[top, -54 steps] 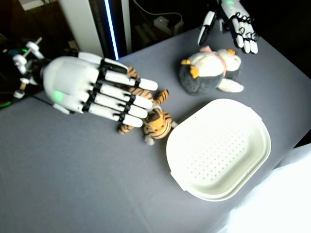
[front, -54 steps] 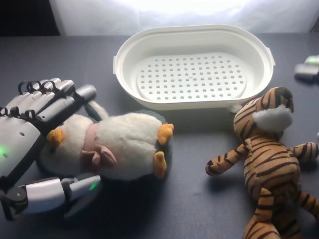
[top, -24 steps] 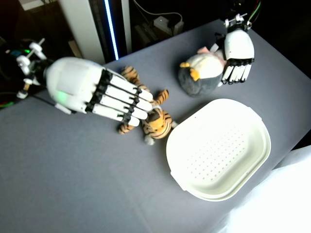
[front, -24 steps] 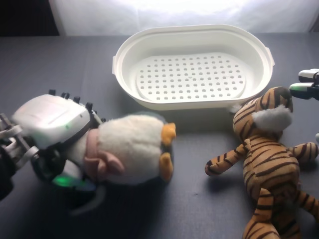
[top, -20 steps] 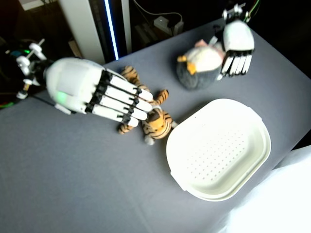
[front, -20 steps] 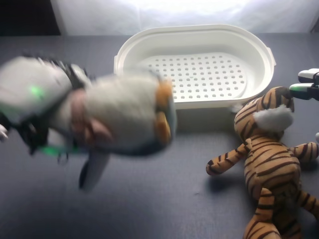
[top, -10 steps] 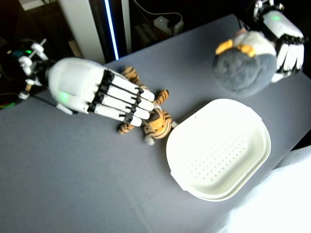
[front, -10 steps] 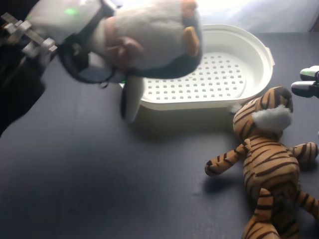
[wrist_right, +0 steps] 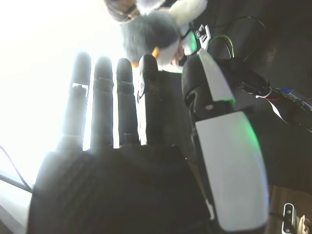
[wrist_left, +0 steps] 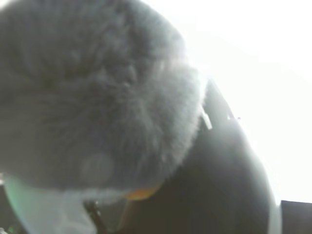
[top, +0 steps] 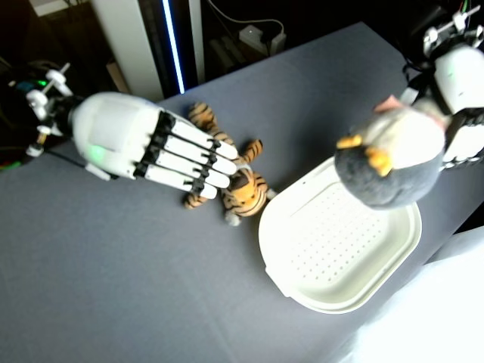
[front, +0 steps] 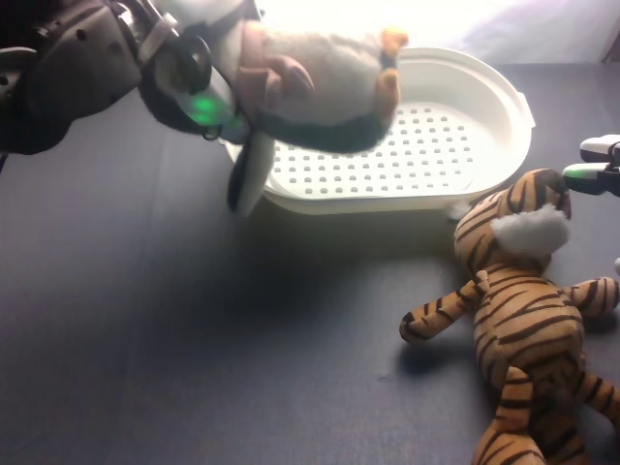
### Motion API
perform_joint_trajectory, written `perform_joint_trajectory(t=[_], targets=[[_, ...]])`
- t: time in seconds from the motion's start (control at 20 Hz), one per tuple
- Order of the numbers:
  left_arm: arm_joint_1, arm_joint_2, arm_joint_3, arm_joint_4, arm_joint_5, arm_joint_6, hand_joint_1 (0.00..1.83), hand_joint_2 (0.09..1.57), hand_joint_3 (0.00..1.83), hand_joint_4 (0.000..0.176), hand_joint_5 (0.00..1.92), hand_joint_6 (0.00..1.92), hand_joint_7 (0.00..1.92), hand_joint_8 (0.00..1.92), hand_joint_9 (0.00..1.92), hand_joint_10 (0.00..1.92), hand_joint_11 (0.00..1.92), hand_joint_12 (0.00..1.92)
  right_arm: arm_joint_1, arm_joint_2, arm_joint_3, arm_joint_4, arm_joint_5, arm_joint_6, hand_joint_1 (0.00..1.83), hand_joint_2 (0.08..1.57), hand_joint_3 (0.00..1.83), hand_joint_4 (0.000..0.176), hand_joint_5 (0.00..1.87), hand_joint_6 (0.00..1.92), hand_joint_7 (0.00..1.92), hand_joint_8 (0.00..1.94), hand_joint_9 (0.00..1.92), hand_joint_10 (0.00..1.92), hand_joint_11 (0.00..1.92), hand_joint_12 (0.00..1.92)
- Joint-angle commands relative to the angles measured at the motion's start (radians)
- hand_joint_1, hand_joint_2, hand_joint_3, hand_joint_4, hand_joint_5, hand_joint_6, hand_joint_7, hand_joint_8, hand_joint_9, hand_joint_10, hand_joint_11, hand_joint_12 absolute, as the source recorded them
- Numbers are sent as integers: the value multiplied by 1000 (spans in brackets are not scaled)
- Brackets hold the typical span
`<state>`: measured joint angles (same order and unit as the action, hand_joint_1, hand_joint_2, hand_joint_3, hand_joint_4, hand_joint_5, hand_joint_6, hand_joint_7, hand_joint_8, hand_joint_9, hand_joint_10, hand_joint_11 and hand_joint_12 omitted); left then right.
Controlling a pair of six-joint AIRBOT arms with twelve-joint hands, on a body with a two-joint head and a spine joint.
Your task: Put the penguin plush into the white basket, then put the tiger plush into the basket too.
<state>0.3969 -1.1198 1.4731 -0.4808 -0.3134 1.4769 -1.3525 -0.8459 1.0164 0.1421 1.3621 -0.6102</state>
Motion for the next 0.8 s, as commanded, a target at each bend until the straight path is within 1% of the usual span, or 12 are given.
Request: perform_joint_trajectory(t=[0.0, 0.05, 0.1, 0.15, 0.2, 0.25, 0.4, 0.55, 0.6, 0.65, 0.7, 0.75], targets=[[-21, -3, 7, 6, -117, 18, 1114, 874, 0, 0, 687, 8, 722, 23, 775, 10, 474, 655, 10, -1, 6, 14, 124, 5, 764, 1273, 1, 7, 507, 1, 345, 2, 369, 1, 105, 870], [-18, -7, 7, -7, -112, 36, 1114, 874, 0, 0, 687, 8, 722, 23, 775, 10, 474, 655, 10, -1, 6, 14, 124, 5, 764, 1273, 1, 7, 507, 1, 345, 2, 369, 1, 105, 870], [-12, -10, 8, -13, -110, 40, 1065, 864, 1, 32, 529, 1, 548, 4, 575, 1, 318, 561, 10, -1, 6, 14, 124, 5, 801, 1273, 0, 2, 507, 0, 346, 1, 347, 0, 70, 849], [-7, -12, 9, -16, -110, 40, 1049, 861, 1, 48, 455, 0, 460, 0, 467, 0, 241, 521, 11, -1, 6, 14, 124, 5, 807, 1272, 0, 4, 505, 0, 345, 1, 346, 2, 72, 847], [-5, -13, 8, -16, -111, 40, 1042, 855, 0, 76, 390, 0, 391, 0, 380, 0, 178, 493, 11, -1, 6, 14, 124, 5, 804, 1274, 0, 2, 504, 0, 346, 1, 354, 5, 91, 850], [-3, -13, 5, -16, -112, 40, 995, 858, 1, 92, 302, 0, 286, 0, 263, 0, 96, 457, 11, -1, 6, 14, 124, 5, 786, 1275, 0, 5, 503, 0, 346, 0, 366, 2, 122, 819], [5, 0, -20, -9, -137, 40, 1000, 859, 1, 102, 230, 0, 212, 0, 202, 0, 47, 440, 11, -1, 5, 14, 124, 8, 788, 1275, 0, 10, 499, 0, 350, 1, 370, 3, 117, 813], [20, 21, -57, 0, -173, 40, 998, 857, 0, 108, 183, 1, 173, 1, 183, 0, 1, 535, 11, -1, 4, 14, 124, 10, 760, 1282, 2, 0, 502, 1, 351, 1, 366, 2, 121, 818], [34, 34, -79, 1, -196, 39, 1037, 849, 2, 121, 160, 0, 133, 0, 181, 0, 17, 656, 11, -1, 4, 14, 125, 10, 744, 1279, 1, 4, 501, 0, 351, 1, 380, 7, 152, 833], [60, 56, -116, 12, -242, 21, 1029, 839, 0, 152, 87, 0, 59, 1, 122, 0, 3, 585, 11, -1, 4, 13, 125, 12, 759, 1264, 0, 1, 507, 2, 359, 3, 394, 10, 169, 848], [103, 90, -168, 43, -320, -34, 998, 839, 1, 167, 40, 1, 11, 0, 68, 2, 0, 484, 12, -1, 2, 7, 134, 15, 792, 1247, 0, 0, 508, 2, 357, 1, 392, 7, 160, 853], [136, 117, -204, 69, -383, -79, 946, 832, 0, 174, 7, 0, 1, 0, 29, 0, 0, 492, 15, 0, -3, -2, 147, 15, 800, 1217, 0, 5, 484, 0, 338, 0, 372, 1, 136, 846]])
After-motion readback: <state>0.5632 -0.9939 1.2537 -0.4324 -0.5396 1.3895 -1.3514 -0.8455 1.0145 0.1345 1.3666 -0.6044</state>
